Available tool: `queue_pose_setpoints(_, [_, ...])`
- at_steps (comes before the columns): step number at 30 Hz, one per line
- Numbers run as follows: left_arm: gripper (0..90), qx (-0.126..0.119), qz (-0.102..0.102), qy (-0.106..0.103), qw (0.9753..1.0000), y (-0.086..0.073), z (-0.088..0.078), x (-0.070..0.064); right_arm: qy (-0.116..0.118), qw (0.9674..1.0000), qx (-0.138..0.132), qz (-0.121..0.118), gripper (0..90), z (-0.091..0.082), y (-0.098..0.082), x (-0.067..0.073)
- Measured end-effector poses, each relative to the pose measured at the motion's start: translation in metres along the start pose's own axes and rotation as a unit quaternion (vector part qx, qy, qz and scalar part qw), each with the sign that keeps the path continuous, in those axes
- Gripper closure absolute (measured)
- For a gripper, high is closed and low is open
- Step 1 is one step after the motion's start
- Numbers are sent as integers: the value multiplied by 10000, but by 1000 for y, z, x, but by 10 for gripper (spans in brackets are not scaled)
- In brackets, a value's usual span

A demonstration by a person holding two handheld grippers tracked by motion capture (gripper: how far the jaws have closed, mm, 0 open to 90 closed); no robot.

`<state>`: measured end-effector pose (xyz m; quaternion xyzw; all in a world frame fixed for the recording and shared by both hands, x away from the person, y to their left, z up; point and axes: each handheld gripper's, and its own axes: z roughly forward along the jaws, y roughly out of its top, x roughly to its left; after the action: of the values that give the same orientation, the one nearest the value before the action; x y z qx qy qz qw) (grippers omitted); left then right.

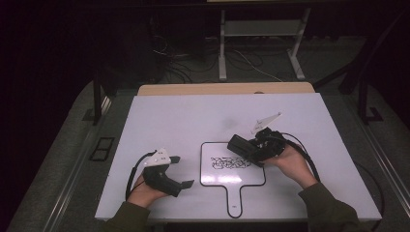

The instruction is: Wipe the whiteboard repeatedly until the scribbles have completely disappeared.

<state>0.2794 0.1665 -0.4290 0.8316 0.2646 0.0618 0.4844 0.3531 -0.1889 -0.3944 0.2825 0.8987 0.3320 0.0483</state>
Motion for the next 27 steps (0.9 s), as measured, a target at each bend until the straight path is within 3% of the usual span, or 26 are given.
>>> queue_pose_setpoints(27, [0, 16, 0, -22, 10000, 0, 0, 0, -275, 9984, 402, -271, 385, 28, -9, -3])
